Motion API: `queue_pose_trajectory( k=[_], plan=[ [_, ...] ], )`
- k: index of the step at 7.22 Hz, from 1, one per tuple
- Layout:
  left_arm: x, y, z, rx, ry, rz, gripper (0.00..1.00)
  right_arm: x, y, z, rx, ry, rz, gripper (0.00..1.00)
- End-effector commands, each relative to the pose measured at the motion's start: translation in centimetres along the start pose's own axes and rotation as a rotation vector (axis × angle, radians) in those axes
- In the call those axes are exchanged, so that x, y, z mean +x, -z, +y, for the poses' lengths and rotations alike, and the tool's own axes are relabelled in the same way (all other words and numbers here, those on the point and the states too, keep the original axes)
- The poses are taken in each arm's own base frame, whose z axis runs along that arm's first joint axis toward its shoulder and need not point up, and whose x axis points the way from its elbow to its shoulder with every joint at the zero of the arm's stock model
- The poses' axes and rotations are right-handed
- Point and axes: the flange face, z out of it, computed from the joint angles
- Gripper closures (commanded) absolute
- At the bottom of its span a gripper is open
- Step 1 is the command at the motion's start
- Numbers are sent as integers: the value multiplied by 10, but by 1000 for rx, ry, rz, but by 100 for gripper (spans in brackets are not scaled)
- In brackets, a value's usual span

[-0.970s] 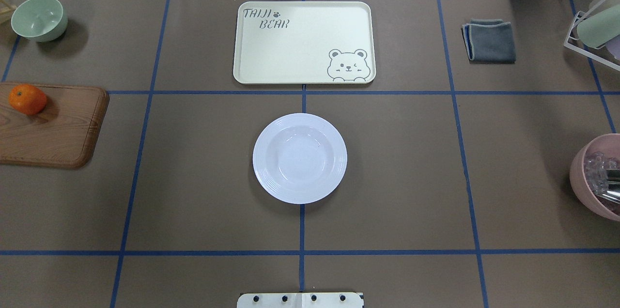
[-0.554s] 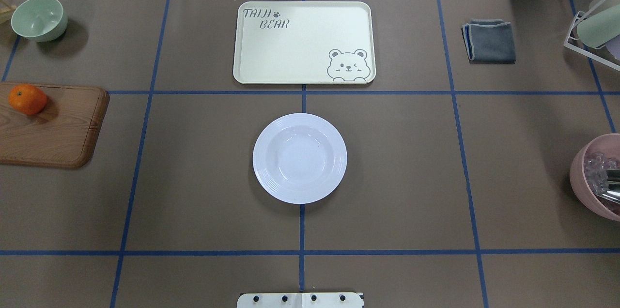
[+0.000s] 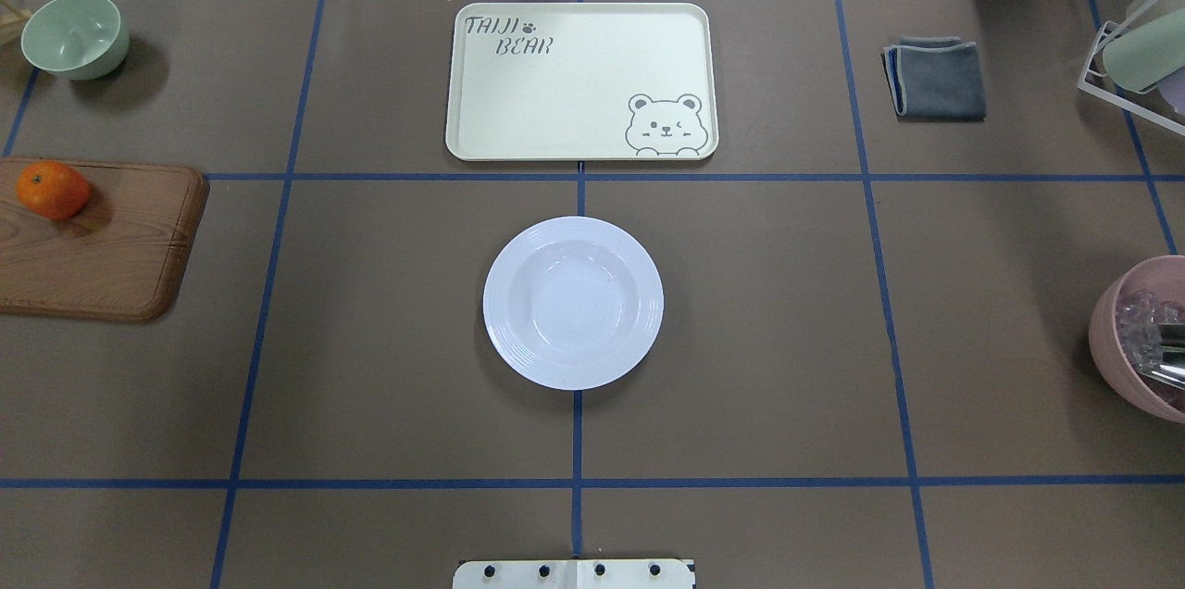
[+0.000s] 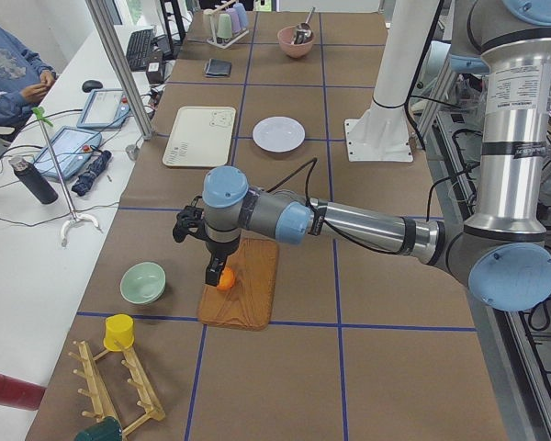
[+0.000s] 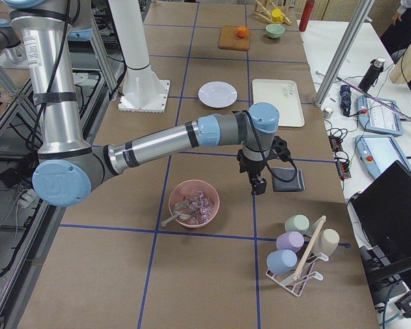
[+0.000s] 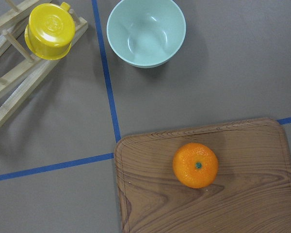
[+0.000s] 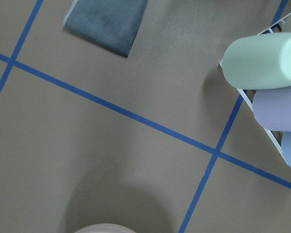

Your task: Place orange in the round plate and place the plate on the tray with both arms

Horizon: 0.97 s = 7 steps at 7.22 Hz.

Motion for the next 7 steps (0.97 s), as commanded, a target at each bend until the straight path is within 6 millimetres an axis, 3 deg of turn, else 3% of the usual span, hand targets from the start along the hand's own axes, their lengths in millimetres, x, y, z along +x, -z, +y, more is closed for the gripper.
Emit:
queue_pose_trajectory(
  k=[1,5,7],
  plan=[
    [-1,-2,5,2,-3,2,2,-1,1,0,2,2,1,0],
    [1,-9,5,-11,2,1,2,-1,-2,3,32,35,7,0],
    [34,-45,-4,-72,-56,8,2,2,-8,11,30,33,5,0]
  ],
)
